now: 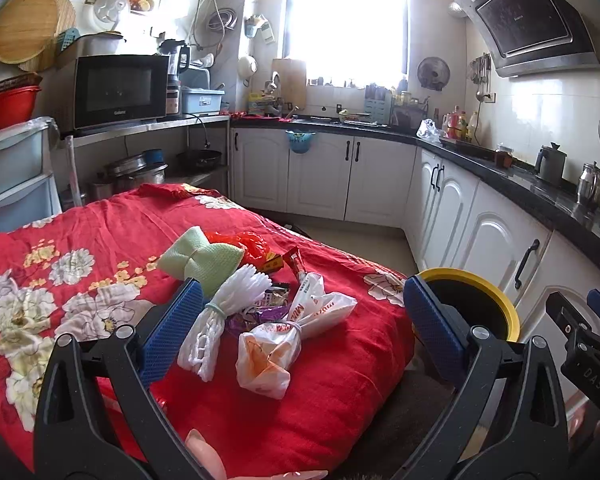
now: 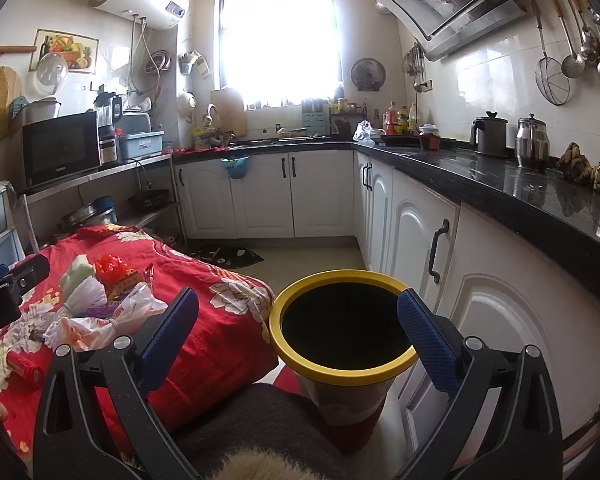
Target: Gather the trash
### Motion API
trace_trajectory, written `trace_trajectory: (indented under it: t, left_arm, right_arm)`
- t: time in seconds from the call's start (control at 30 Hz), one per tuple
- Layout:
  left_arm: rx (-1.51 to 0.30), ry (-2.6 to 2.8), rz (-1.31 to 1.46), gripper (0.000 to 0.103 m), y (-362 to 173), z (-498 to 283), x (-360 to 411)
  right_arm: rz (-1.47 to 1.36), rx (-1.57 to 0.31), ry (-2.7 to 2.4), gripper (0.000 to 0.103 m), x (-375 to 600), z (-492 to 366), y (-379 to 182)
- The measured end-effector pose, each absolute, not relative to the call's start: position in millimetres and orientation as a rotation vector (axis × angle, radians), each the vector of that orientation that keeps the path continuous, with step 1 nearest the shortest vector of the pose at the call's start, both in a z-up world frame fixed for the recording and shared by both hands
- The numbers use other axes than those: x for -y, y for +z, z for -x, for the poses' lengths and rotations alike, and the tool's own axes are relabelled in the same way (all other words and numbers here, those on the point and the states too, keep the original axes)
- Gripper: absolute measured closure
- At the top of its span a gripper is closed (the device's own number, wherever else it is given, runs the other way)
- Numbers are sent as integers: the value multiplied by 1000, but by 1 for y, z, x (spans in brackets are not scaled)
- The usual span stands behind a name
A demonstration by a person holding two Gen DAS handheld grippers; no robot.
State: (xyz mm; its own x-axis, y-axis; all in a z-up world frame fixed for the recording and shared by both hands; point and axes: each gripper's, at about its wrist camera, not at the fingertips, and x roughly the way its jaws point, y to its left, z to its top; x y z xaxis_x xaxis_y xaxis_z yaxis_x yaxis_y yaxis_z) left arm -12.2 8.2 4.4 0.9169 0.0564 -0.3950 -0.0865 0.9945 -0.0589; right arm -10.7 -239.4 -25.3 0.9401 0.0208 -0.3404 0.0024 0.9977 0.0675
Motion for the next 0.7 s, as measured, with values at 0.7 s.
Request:
trace_trajectory:
  t: [0.7]
  left_arm:
    - [-404,74,72,11,5,12,-9]
  right_arm:
    - [-64,-346,19,6,238,13,-24]
